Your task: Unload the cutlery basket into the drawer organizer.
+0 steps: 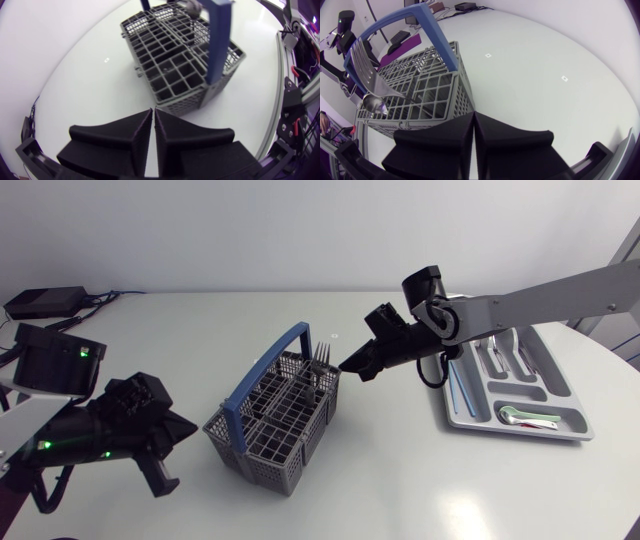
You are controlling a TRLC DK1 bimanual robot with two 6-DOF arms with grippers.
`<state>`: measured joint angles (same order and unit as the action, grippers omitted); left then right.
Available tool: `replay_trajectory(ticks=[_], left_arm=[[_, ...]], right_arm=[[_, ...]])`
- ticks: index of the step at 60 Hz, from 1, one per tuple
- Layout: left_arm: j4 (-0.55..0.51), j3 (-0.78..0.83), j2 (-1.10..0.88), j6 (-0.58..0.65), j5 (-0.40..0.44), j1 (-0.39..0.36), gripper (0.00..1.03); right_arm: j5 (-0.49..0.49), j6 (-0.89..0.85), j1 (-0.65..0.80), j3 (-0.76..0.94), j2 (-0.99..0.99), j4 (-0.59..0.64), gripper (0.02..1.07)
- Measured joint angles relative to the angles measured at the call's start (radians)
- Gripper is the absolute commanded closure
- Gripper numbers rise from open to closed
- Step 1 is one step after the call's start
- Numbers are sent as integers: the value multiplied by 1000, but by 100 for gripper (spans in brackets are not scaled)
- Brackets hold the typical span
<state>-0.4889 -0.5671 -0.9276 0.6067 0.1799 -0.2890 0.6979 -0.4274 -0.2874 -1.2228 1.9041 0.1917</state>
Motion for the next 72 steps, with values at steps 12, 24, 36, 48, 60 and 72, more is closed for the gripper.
replay_trajectory(ticks=[12, 24, 36, 48, 60, 72], left_arm=[[-83, 21, 30, 15, 7, -109, 90], [12, 58, -71, 23, 11, -117, 90], [177, 51, -210, 47, 18, -54, 91], [315, 6, -341, 71, 15, -2, 92], [388, -74, -494, 75, -2, 11, 92], [412, -216, -640, 75, 2, 41, 92]], right_arm=[[-14, 0, -1, -2, 9, -3, 101], [-18, 0, -20, -21, 24, -10, 101], [-25, 1, -49, -26, 24, -13, 101], [-49, 0, -34, 37, -34, -16, 101], [-68, 0, -19, 135, -121, -8, 101], [-82, 0, -1, 215, -187, -9, 101]])
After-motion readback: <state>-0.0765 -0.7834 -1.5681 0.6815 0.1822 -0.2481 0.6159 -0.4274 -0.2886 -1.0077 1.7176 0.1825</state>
